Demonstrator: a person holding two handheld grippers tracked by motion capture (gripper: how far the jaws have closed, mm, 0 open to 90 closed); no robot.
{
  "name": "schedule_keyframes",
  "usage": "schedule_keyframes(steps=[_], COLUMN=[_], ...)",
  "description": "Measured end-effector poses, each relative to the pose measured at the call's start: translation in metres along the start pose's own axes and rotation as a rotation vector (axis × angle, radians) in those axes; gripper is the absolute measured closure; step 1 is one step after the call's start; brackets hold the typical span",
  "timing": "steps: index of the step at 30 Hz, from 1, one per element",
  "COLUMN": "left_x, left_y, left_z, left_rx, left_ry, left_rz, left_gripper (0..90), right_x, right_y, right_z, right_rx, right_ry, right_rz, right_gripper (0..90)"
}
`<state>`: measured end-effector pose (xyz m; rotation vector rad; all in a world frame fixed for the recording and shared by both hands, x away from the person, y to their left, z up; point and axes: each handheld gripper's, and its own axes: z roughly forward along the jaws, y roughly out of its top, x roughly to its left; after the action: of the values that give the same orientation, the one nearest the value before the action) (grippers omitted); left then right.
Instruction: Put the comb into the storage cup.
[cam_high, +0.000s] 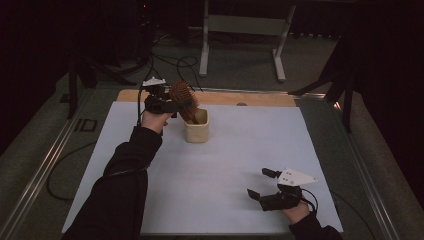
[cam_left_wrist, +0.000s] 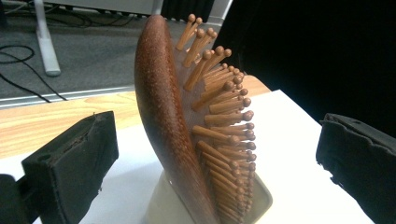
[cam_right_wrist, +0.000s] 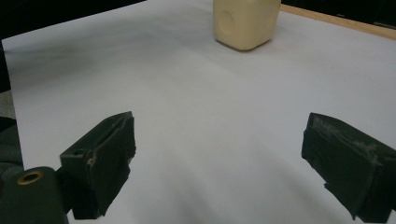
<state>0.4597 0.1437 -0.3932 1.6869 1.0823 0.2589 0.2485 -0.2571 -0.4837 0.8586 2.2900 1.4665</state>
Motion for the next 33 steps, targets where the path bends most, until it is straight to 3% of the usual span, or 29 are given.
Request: schedule_keyframes(steps=[3, 6, 10, 33], left_x=[0.000, -0.002, -0.003, 0.000], left_y=[0.000, 0.000, -0.001, -0.008], left_z=[-0.002, -0.004, -0.006, -0.027], left_rx=[0.000, 0.006, 0.009, 0.038], left_ry=[-0.001, 0.009, 0.012, -0.014], left_rz=[0.014, 0.068, 0.095, 0.132], left_gripper=[0.0, 0.0, 0.0, 0.0], right_x=[0.000, 0.000, 0.001, 0.002], right_y=[0.000, 0.000, 0.001, 0.002], right_z=[0.000, -0.001, 0.000, 0.002], right_rx=[0.001, -0.001, 0.000, 0.003], right_ry=[-0.001, -0.001, 0.000, 0.004], right_rz=[-0.001, 0.000, 0.002, 0.001], right_gripper=[9.6, 9.6, 9.6, 9.6])
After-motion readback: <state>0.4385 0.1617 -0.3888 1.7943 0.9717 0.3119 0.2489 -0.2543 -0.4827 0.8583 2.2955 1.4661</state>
